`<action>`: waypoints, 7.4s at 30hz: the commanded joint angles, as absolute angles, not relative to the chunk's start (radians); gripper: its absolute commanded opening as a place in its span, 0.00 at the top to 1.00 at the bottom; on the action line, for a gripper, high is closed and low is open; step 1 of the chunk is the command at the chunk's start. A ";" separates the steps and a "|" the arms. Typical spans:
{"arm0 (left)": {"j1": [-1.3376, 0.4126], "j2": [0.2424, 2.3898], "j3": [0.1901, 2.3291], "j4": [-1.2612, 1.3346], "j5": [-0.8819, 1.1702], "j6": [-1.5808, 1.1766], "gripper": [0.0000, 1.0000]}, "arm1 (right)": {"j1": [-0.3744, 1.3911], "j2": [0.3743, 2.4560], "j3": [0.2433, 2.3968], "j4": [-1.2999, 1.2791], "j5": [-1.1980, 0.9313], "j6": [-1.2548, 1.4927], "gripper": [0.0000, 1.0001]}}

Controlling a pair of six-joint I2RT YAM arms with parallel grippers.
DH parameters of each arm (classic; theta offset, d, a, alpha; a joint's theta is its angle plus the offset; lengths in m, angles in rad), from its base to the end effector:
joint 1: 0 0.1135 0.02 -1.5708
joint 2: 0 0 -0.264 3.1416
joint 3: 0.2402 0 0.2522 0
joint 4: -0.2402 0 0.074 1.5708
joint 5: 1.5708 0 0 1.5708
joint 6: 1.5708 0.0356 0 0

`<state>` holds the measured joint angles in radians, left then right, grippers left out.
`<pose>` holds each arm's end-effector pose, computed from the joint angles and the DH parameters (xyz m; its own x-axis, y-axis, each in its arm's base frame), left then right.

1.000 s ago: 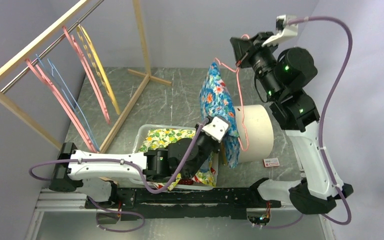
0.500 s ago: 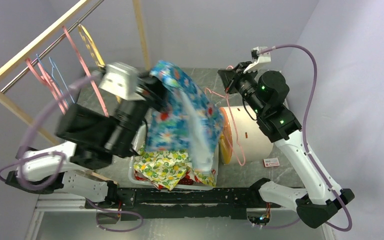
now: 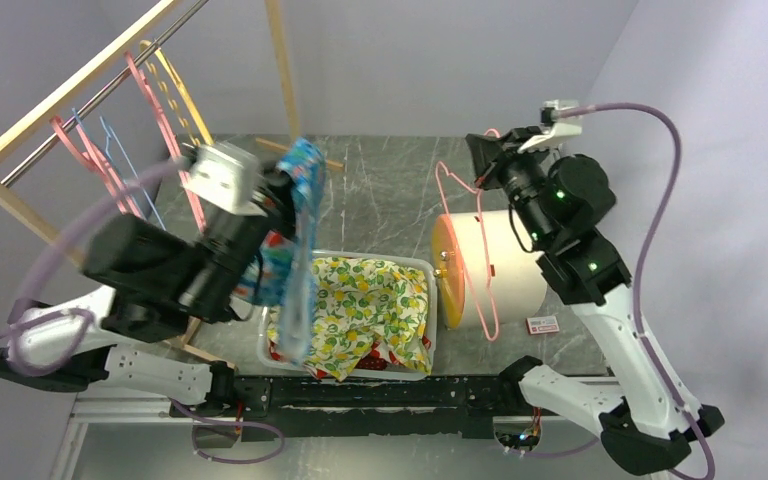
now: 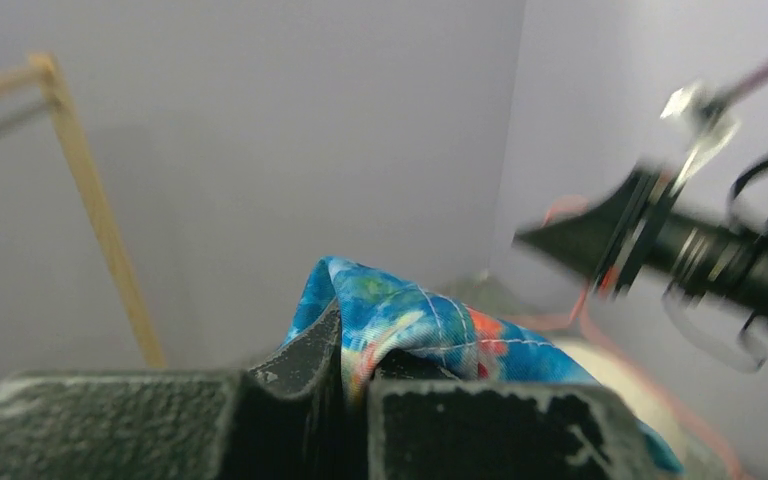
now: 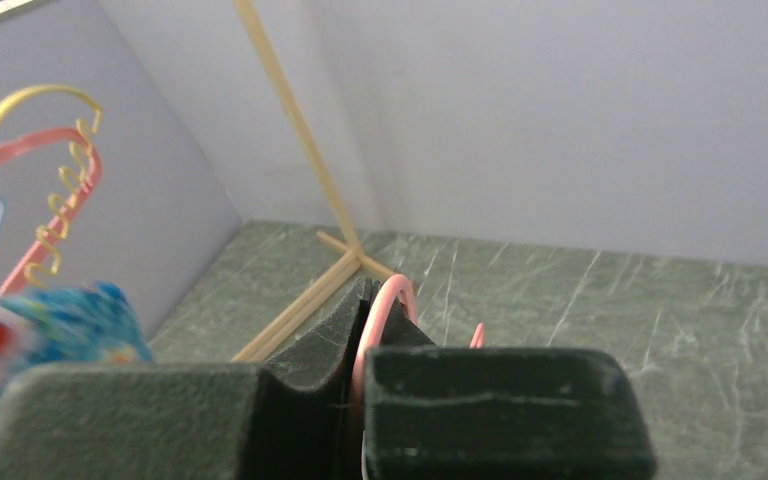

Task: Remove the skirt from the hanger
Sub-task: Place the skirt in the bin, then place the hanger at the clothesline.

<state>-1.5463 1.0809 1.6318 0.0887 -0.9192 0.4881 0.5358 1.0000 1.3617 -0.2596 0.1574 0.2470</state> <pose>0.0320 -0.1490 0.5829 0.2899 -0.2210 -0.9312 0.5148 0.8562 -0.0429 0.1695 0.0942 0.4896 -0.0055 0.2776 -0.9607 -0.3803 0.8879 0.2587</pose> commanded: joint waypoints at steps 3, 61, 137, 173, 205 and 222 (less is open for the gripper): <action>-1.487 1.091 1.341 -0.091 -1.101 0.294 0.93 | 0.532 0.907 1.416 -0.222 0.218 0.206 1.00; -1.195 0.846 0.857 -0.614 -0.291 -0.719 0.15 | 0.532 0.888 1.362 -0.254 0.137 0.240 1.00; -1.301 1.004 1.156 -0.246 -0.296 -0.103 0.28 | 0.532 1.212 1.438 -0.376 -0.906 0.448 1.00; -1.305 0.995 1.047 -0.257 -0.289 0.118 0.93 | 0.532 0.982 1.477 -0.975 -0.430 0.167 0.00; -1.305 0.845 1.071 -0.340 -0.239 0.180 0.78 | 0.609 0.775 1.398 -1.078 -0.504 0.177 1.00; -1.304 0.835 1.103 -0.410 -0.158 -0.091 0.01 | 0.608 0.852 1.310 -0.472 -0.137 0.190 1.00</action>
